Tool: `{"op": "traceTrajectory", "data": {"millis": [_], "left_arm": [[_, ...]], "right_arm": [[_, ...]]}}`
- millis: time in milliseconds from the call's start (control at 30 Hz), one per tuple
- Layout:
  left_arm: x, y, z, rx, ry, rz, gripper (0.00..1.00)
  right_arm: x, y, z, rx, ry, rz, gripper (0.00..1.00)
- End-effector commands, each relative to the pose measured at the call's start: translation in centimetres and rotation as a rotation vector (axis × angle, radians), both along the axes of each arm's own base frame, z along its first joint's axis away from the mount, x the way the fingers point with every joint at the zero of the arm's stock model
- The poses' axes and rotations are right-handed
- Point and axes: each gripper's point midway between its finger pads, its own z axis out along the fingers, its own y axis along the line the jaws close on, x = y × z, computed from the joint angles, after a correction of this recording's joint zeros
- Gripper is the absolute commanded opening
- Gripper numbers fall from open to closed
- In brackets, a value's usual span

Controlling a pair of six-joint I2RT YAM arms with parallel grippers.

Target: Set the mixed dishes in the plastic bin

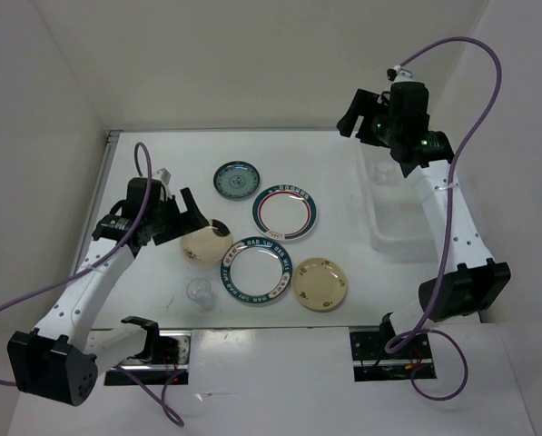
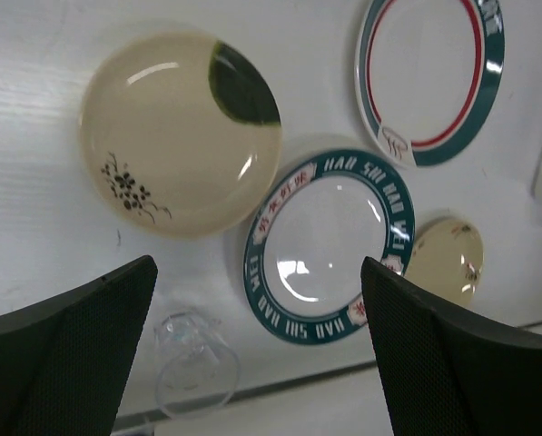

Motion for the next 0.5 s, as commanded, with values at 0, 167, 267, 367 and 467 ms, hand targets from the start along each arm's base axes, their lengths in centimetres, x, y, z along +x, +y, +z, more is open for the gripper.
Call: {"op": "traceTrajectory", "data": {"millis": [0, 167, 267, 367, 467], "left_arm": [[-4.1, -2.1, -0.2, -0.099, 0.113, -0.093, 1.0], [-6.6, -1.3, -1.2, -0.074, 0.175, -0.059, 1.0], [-5.3, 0.0, 0.1, -0.051, 0.1, 0.053, 1.0], [-2.6, 1.0, 2.8, -0.046, -0.006, 0.163, 1.0], [-0.3, 1.8, 3.9, -0.069, -0.062, 0.235, 1.0]], "right_arm": [[-1.1, 1.8, -4.0, -0.028, 0.113, 0.052, 0.84], [-3.8, 9.3, -6.5, -0.023, 0.191, 0.268, 0.78], [-7.6, 15.8, -11.3, -0.086, 0.305, 0.43, 0.78], [-11.5, 20.8, -14.3, -0.144, 0.363, 0.58, 0.77], [-16.7, 24.1, -17.2, -0.196, 0.414, 0.705, 0.75]]}}
